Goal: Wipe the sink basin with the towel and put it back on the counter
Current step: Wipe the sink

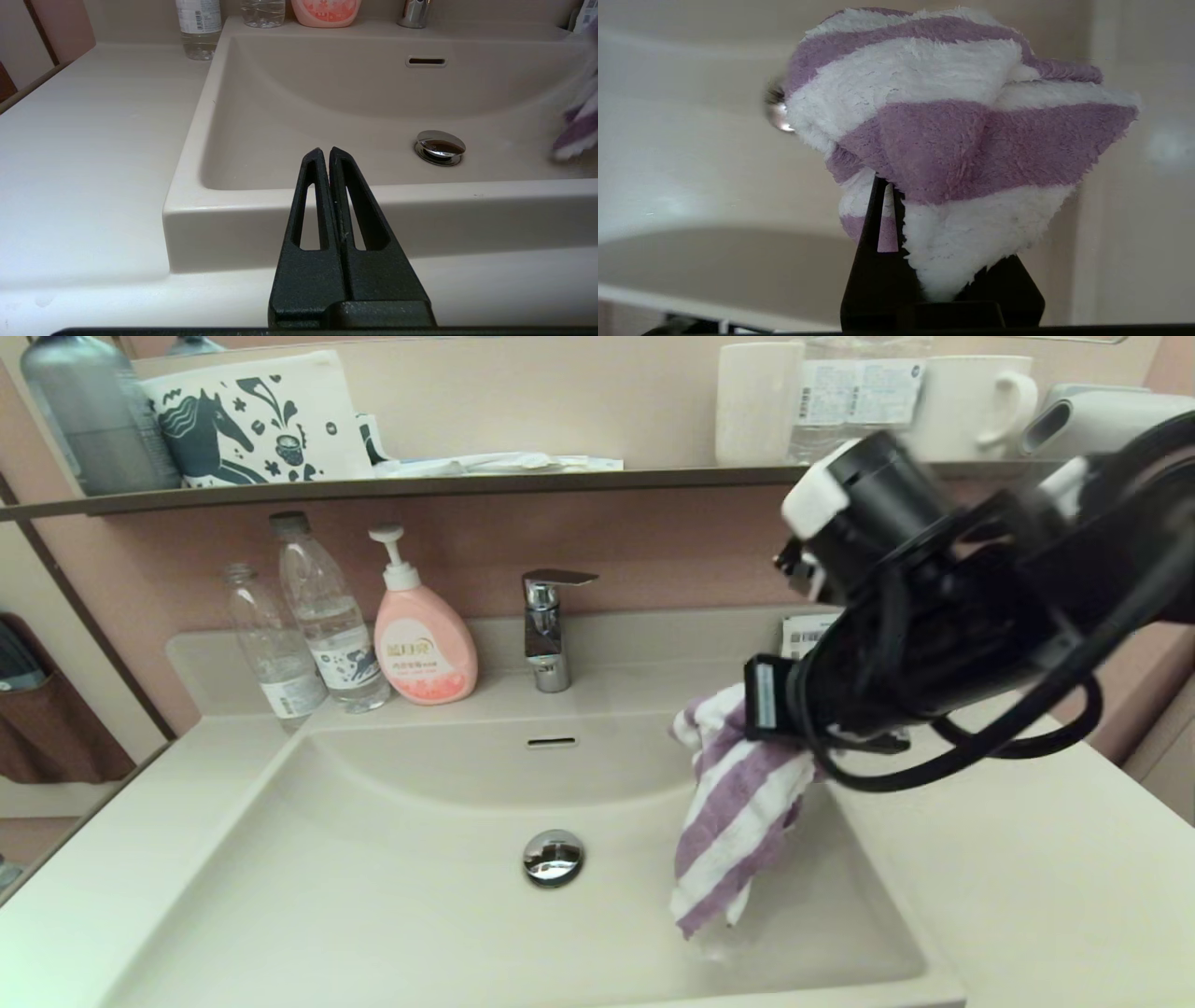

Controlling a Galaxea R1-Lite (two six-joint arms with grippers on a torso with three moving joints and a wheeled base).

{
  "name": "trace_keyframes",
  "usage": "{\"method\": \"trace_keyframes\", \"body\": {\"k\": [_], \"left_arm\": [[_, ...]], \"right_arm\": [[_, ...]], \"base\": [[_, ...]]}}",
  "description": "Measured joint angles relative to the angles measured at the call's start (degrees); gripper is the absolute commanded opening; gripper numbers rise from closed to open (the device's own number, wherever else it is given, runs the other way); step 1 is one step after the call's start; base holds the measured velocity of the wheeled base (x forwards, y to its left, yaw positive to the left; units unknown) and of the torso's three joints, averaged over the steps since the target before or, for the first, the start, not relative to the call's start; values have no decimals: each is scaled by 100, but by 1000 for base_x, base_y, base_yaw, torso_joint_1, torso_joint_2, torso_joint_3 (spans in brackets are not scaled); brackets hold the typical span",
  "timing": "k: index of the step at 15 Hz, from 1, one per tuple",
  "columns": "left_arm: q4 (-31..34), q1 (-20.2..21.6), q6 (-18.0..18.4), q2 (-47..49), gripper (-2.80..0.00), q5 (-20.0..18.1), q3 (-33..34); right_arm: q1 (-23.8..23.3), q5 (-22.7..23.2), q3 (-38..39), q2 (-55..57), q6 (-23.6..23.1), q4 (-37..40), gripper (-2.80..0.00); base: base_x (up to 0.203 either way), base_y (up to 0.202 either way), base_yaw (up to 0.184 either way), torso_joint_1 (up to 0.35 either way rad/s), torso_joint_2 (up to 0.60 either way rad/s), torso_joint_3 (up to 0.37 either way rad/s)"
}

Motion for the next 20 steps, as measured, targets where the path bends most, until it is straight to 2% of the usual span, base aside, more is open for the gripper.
{"method": "trace_keyframes", "body": {"k": [4, 6, 7, 10, 13, 17, 20], "left_arm": [[-1, -1, -1, 0, -280, -2, 0], [-1, -1, 1, 0, -280, -2, 0], [-1, -1, -1, 0, -280, -1, 0], [-1, -1, -2, 0, -280, -5, 0], [-1, 1, -3, 0, -280, -2, 0], [-1, 1, -1, 0, -280, -1, 0], [-1, 1, -3, 0, -280, -2, 0]], "right_arm": [[159, -1009, -74, 1197, 78, 469, -280], [204, -1088, -85, 1744, 91, 410, -280], [246, -951, -102, 1984, 93, 284, -280], [460, -7, -332, 2471, 89, -32, -280], [716, 682, -699, 2823, 30, -76, -280], [1039, 917, -790, 3226, -295, -727, -280], [1166, 1157, -790, 3441, -468, -1573, -280]], "base": [[0, 0, 0, 0, 0, 0], [0, 0, 0, 0, 0, 0], [0, 0, 0, 0, 0, 0], [0, 0, 0, 0, 0, 0], [0, 0, 0, 0, 0, 0], [0, 0, 0, 0, 0, 0], [0, 0, 0, 0, 0, 0]]}}
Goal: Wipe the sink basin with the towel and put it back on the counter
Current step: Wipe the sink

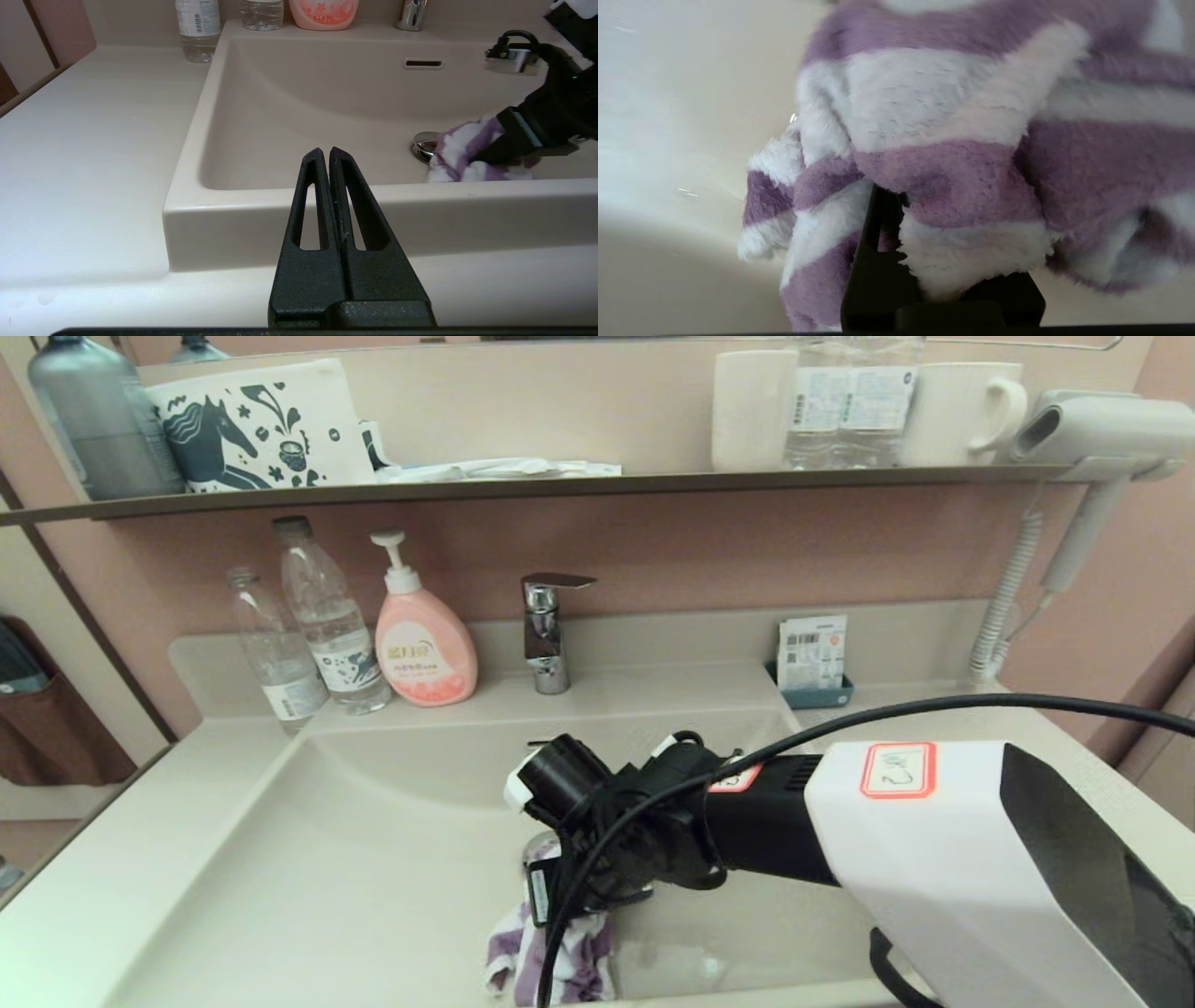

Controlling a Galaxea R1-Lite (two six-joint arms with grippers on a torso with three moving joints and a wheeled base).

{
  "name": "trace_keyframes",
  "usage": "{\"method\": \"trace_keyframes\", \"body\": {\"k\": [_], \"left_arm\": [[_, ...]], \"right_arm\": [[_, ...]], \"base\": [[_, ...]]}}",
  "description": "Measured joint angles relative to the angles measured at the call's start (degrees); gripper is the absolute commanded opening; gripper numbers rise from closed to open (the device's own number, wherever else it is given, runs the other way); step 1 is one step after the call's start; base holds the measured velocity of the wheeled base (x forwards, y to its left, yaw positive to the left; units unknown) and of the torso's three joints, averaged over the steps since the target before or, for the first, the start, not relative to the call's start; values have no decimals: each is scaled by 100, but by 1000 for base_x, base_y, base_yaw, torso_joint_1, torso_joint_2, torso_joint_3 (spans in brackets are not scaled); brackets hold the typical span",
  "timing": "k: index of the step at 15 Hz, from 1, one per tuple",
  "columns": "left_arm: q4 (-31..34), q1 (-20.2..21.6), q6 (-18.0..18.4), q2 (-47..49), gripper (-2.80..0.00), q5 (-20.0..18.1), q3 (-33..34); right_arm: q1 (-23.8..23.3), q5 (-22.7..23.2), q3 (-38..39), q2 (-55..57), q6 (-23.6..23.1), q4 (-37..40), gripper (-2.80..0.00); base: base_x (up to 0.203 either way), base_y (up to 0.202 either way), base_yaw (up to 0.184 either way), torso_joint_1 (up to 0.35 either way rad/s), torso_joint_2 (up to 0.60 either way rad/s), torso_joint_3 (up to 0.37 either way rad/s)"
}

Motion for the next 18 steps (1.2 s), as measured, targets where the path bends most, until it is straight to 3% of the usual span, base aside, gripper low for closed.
{"method": "trace_keyframes", "body": {"k": [3, 6, 12, 18], "left_arm": [[0, 0, 2, 0, -280, 0, 0], [-2, 0, 4, 0, -280, -2, 0], [0, 0, 4, 0, -280, 0, 0], [1, 0, 2, 0, -280, 0, 0]], "right_arm": [[112, 706, 9, 135, -61, -1159, -280], [143, 860, 11, 233, -64, -2229, -280], [-36, 780, -1, 405, -251, -4177, -280], [-540, -120, -1, 510, -943, -4168, -280]], "base": [[0, 0, 0, 0, 0, 0], [0, 0, 0, 0, 0, 0], [0, 0, 0, 0, 0, 0], [0, 0, 0, 0, 0, 0]]}}
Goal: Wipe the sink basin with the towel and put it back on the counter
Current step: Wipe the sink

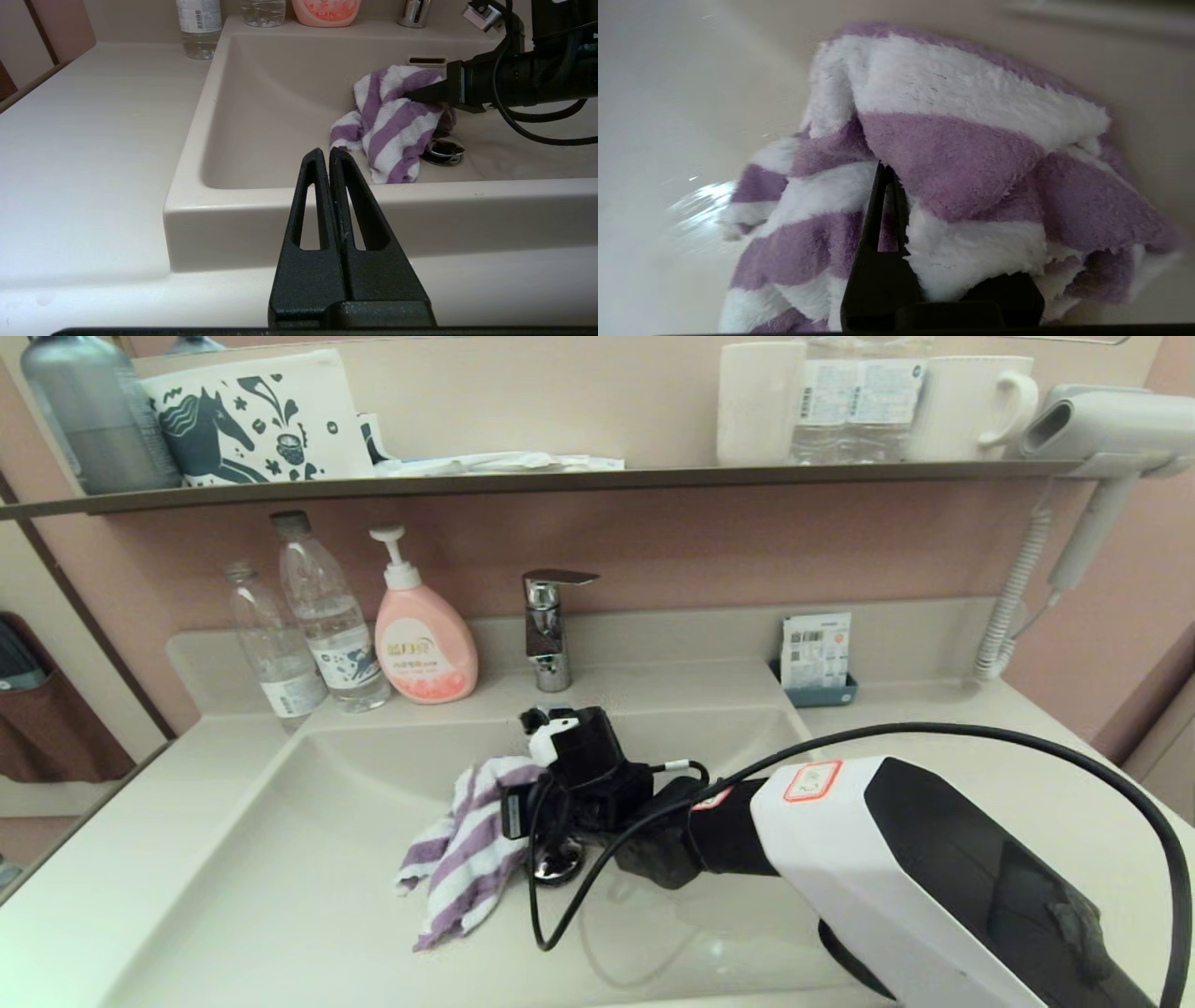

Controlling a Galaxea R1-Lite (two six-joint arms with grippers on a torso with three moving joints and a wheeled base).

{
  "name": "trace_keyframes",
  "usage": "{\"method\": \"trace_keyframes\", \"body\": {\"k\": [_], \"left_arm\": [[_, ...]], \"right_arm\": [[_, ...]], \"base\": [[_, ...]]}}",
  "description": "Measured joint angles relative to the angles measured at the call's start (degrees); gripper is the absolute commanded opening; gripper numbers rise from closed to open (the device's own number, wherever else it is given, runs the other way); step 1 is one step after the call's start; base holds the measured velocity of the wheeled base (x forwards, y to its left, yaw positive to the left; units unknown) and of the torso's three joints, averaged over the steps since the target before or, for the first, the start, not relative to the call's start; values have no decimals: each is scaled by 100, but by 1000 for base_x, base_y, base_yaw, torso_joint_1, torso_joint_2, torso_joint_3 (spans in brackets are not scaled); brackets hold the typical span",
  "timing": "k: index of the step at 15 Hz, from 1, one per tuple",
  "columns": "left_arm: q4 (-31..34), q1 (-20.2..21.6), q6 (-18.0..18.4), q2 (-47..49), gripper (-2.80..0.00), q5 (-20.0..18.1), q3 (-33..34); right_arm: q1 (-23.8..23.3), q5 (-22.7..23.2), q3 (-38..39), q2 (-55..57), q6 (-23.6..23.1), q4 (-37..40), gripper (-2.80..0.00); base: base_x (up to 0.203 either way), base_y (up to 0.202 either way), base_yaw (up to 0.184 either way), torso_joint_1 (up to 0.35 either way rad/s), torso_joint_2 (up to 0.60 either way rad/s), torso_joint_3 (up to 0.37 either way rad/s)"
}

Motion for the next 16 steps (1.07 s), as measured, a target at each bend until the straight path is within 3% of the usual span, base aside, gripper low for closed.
{"method": "trace_keyframes", "body": {"k": [5, 11, 14, 16], "left_arm": [[-1, 0, -2, 0, -280, 0, 0], [0, 0, 0, 0, -280, 0, 0], [-1, 0, 0, 0, -280, 0, 0], [-1, 0, -2, 0, -280, 0, 0]], "right_arm": [[-368, -376, 48, -310, -311, 1430, -280], [-698, -1408, 589, -1067, -257, 2962, -280], [-795, -1363, 876, -1584, -235, 4006, -280], [-749, -1029, 861, -1806, -250, 5139, -280]], "base": [[0, 0, 0, 0, 0, 0], [0, 0, 0, 0, 0, 0], [0, 0, 0, 0, 0, 0], [0, 0, 0, 0, 0, 0]]}}
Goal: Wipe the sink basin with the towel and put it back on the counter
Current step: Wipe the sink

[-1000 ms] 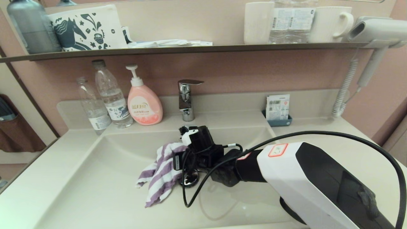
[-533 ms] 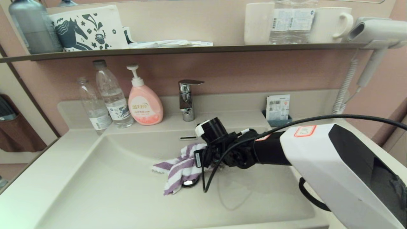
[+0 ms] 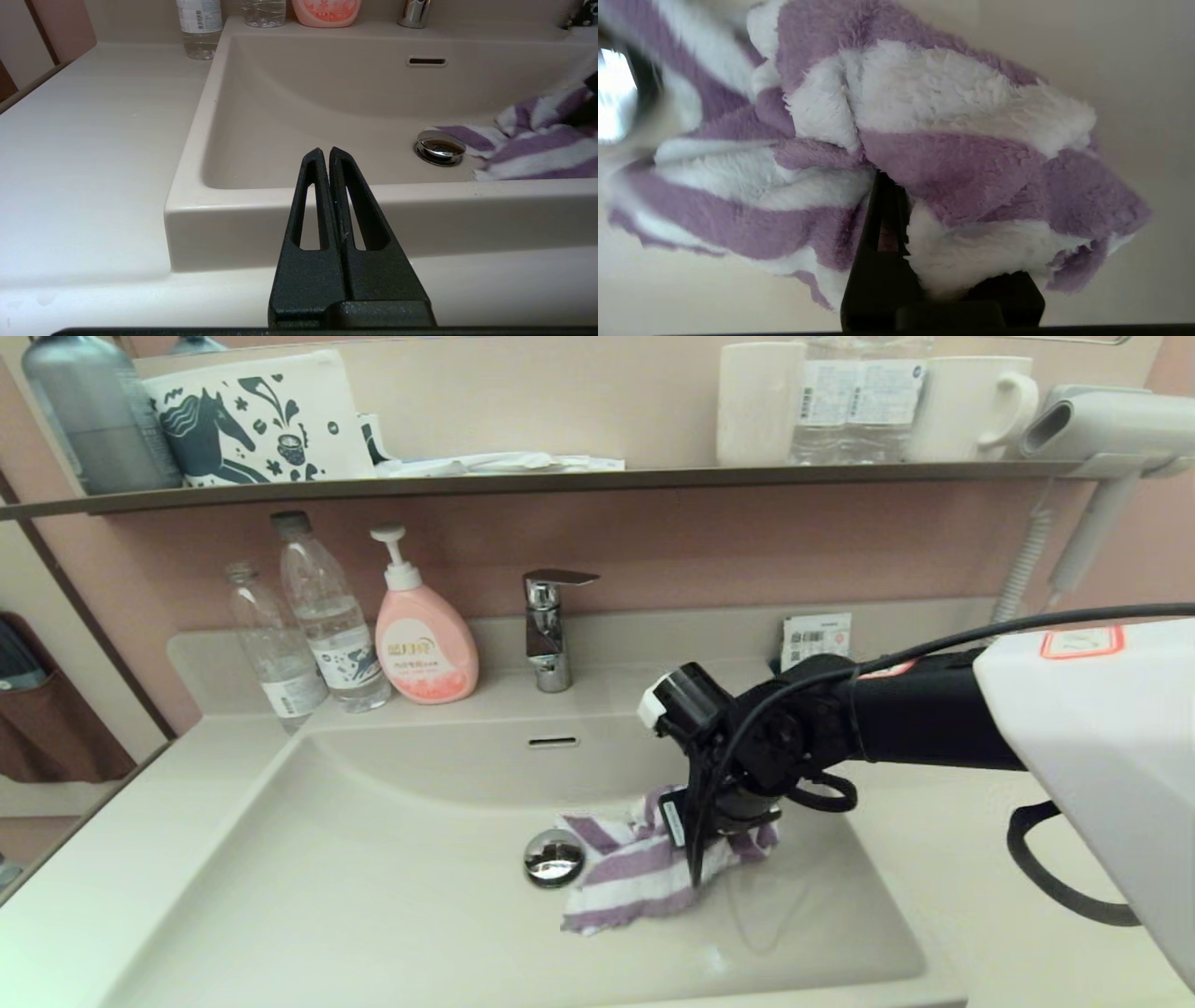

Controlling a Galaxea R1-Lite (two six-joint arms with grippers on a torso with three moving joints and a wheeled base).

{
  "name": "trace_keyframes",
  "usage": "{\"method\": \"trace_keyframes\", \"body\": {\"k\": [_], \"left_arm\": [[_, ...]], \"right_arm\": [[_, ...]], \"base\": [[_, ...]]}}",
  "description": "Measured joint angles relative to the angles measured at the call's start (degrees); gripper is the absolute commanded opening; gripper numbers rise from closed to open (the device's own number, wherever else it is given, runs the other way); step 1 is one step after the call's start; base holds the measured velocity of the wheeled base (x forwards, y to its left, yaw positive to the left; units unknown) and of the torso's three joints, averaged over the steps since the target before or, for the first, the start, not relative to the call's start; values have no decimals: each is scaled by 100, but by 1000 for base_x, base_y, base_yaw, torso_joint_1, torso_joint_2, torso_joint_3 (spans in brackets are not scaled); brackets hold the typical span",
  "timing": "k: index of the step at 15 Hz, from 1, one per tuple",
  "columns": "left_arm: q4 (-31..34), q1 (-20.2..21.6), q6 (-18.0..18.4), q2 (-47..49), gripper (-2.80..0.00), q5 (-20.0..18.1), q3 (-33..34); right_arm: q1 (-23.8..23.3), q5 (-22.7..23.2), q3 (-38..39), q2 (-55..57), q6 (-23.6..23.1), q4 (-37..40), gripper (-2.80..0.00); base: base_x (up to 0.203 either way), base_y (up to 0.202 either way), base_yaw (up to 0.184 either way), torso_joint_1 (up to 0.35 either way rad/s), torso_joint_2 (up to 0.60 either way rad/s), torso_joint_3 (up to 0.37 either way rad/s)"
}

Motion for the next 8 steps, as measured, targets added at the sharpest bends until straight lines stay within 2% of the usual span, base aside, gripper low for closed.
{"method": "trace_keyframes", "body": {"k": [2, 3, 5, 8], "left_arm": [[0, 0, 1, 0, -280, 2, 0], [0, 0, 0, 0, -280, 1, 0], [0, 0, 4, 0, -280, 0, 0], [0, 0, 1, 0, -280, 2, 0]], "right_arm": [[237, 390, -120, -40, -11, 1052, -280], [381, 517, -168, -7, -13, 1340, -280], [605, 849, -430, 113, -3, 1492, -280], [888, 1767, -832, 288, 20, 1302, -280]], "base": [[0, 0, 0, 0, 0, 0], [0, 0, 0, 0, 0, 0], [0, 0, 0, 0, 0, 0], [0, 0, 0, 0, 0, 0]]}}
